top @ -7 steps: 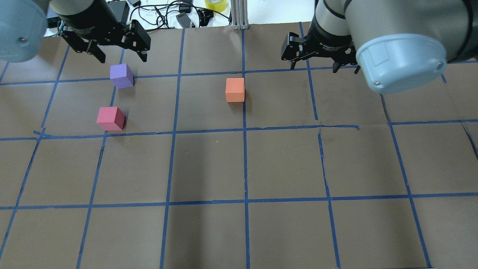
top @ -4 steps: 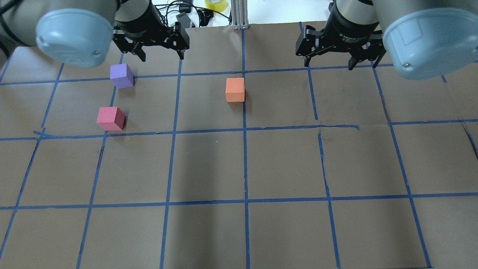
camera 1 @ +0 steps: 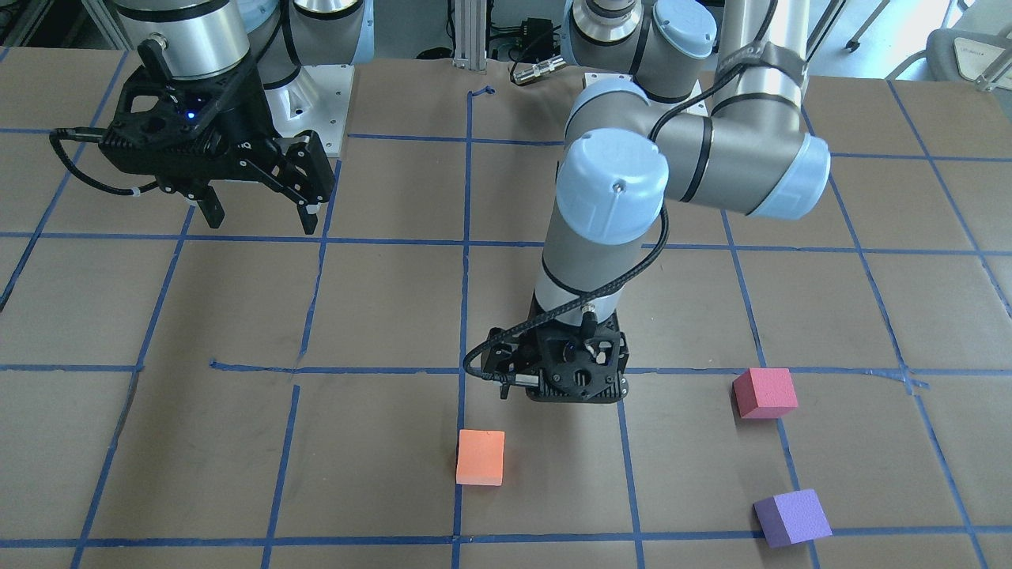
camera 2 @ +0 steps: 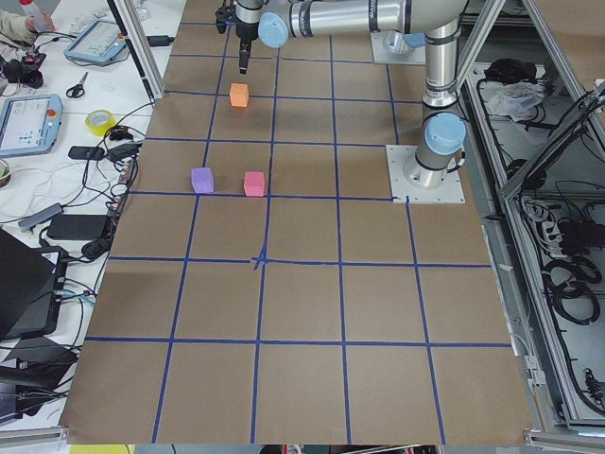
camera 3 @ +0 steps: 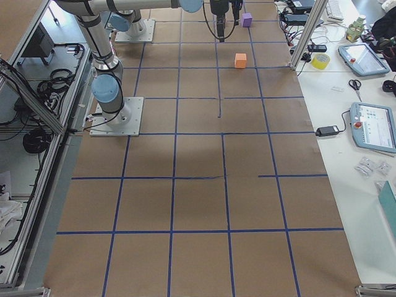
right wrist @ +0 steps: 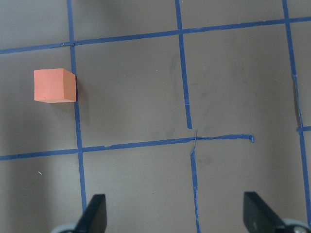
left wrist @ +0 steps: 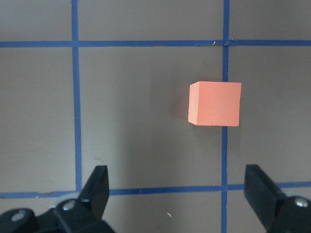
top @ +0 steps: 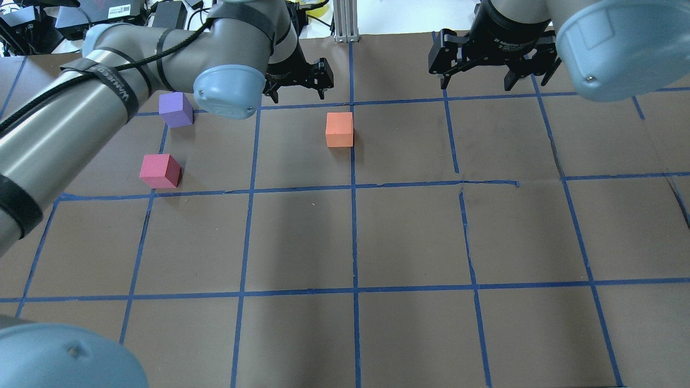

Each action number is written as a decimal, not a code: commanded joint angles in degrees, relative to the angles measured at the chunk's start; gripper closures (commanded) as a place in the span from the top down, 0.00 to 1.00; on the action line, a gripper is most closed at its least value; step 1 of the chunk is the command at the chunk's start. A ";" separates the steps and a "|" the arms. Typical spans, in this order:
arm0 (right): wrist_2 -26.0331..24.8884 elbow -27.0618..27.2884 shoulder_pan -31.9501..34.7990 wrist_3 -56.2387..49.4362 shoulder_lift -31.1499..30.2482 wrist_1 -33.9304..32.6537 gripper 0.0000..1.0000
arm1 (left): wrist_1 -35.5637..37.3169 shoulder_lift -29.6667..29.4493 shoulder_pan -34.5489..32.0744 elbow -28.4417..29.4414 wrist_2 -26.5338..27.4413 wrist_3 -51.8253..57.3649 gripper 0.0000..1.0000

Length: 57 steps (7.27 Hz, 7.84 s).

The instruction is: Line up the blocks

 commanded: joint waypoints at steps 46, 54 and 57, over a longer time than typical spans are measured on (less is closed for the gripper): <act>-0.11 0.67 0.19 -0.39 -0.26 -0.15 1.00 | 4.50 -7.90 30.18 -5.55 -0.61 32.30 0.14; -0.19 0.67 0.19 -0.39 -0.35 -0.15 1.00 | 3.72 -5.90 30.00 -5.03 -0.17 30.98 1.00; -0.11 0.67 0.19 -0.39 -0.26 -0.15 1.00 | -7.16 1.30 27.03 -3.19 0.01 30.28 1.00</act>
